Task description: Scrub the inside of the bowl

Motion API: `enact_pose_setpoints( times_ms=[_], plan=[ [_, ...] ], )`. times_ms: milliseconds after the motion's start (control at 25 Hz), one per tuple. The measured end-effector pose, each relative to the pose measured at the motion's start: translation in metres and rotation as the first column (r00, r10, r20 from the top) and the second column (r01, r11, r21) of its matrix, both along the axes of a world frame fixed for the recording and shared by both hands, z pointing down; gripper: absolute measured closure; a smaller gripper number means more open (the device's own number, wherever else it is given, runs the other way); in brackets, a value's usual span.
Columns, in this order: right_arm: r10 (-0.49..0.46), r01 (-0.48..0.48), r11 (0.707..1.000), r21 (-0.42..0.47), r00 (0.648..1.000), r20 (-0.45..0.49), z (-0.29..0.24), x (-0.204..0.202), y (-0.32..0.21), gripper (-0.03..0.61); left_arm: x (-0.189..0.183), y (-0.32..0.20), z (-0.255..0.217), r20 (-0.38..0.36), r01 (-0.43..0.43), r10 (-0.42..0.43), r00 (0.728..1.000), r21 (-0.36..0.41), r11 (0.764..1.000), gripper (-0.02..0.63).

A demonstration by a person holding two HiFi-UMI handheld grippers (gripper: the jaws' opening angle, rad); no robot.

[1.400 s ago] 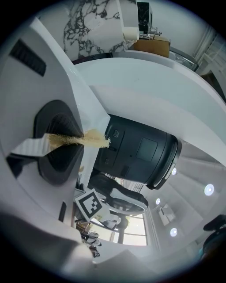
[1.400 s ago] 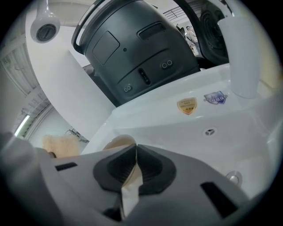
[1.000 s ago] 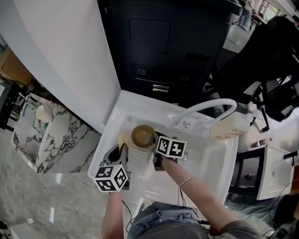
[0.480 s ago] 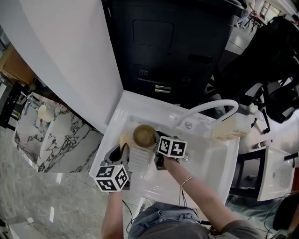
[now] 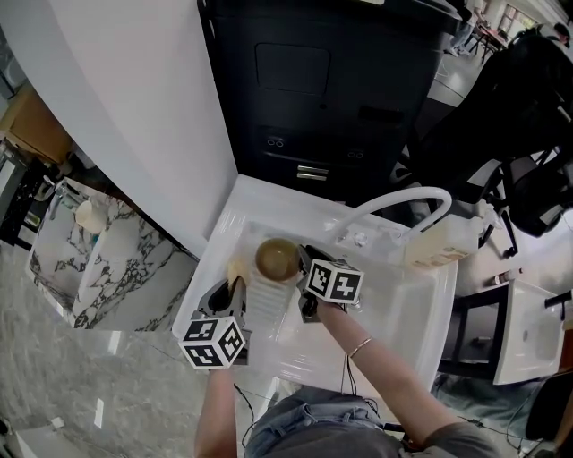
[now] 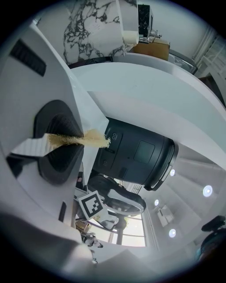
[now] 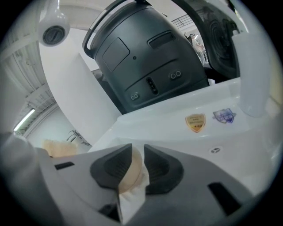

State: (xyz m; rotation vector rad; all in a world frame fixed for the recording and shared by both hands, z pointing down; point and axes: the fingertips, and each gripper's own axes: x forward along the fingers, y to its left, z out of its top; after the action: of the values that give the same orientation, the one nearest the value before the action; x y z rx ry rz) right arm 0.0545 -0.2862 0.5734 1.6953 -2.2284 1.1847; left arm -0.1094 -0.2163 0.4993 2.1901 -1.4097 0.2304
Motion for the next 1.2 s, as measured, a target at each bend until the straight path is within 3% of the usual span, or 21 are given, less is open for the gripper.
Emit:
enact_pose_setpoints(
  times_ms=[400,720,1040,1200],
  plan=[
    [0.012,-0.005,0.993,0.117,0.998,-0.055,-0.046,0.015,0.038,0.502,0.01,0.028,-0.014,-0.005,-0.022,0.022,1.0,0.044,0.999,0.568],
    [0.0,0.017,0.978,0.209,0.996,-0.085,-0.082,0.016,0.086,0.549,0.02,0.06,-0.031,0.0,-0.038,0.038,0.999,0.098,0.995,0.568],
    [-0.042,0.055,0.946,0.32,0.998,-0.048,-0.122,0.013,0.139,0.565,0.019,0.1,-0.046,-0.03,-0.023,0.028,0.999,0.146,0.989,0.568],
    [-0.067,0.091,0.935,0.342,0.994,-0.084,-0.132,0.009,0.164,0.566,0.017,0.118,-0.052,-0.04,-0.014,0.021,0.999,0.164,0.986,0.568]
  ],
)
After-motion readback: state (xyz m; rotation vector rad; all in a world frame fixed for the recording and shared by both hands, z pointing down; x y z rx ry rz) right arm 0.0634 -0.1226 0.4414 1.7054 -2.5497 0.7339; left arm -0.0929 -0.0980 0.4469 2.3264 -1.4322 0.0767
